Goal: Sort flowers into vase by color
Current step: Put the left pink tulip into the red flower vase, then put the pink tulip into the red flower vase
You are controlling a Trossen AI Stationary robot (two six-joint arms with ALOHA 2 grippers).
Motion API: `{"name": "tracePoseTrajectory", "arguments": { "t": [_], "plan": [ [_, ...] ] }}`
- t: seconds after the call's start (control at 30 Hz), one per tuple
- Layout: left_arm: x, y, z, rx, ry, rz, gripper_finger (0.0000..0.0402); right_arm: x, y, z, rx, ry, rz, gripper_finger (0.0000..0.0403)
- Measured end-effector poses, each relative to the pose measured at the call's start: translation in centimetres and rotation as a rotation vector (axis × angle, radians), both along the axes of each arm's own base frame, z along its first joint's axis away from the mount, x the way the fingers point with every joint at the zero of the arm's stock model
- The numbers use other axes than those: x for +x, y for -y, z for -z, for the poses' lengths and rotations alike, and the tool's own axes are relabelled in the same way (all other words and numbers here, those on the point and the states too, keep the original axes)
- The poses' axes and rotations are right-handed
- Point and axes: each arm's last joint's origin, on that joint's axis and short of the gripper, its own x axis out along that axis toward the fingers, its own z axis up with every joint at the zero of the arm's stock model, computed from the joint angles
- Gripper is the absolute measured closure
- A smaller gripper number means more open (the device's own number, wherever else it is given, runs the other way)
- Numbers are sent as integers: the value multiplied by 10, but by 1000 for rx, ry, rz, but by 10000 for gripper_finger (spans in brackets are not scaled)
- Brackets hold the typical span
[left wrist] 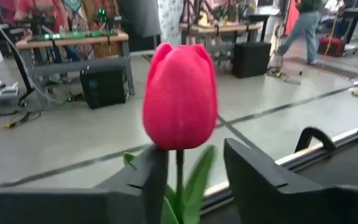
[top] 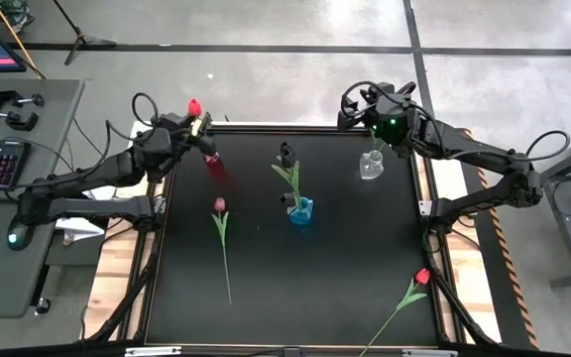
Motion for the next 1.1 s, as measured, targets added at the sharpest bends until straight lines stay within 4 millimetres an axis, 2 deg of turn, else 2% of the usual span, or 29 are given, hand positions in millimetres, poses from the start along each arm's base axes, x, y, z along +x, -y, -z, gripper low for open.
{"name": "tracePoseTrajectory", "arguments": {
  "t": [0.17, 0.3, 0.47, 0.7, 0.93, 1.1],
  "plan": [
    [-10, 5, 0, -47, 50, 40, 198, 0, 0, 0, 6, 3, -16, 158],
    [-22, 11, 0, -125, 122, 117, 175, 1, -1, 0, 12, 5, -37, 158],
    [-33, 17, 8, -244, 115, 161, 170, 1, -1, 0, 11, 3, -38, 158],
    [-38, 20, 22, -393, 67, 178, 169, 1, -1, 0, 12, 2, -39, 158],
    [-41, 29, 36, -686, 78, 289, 169, 1, -3, 7, 67, -51, -124, 158],
    [-43, 34, 41, -856, 77, 360, 169, -1, -7, 17, 186, -92, -211, 158]
  ]
}}
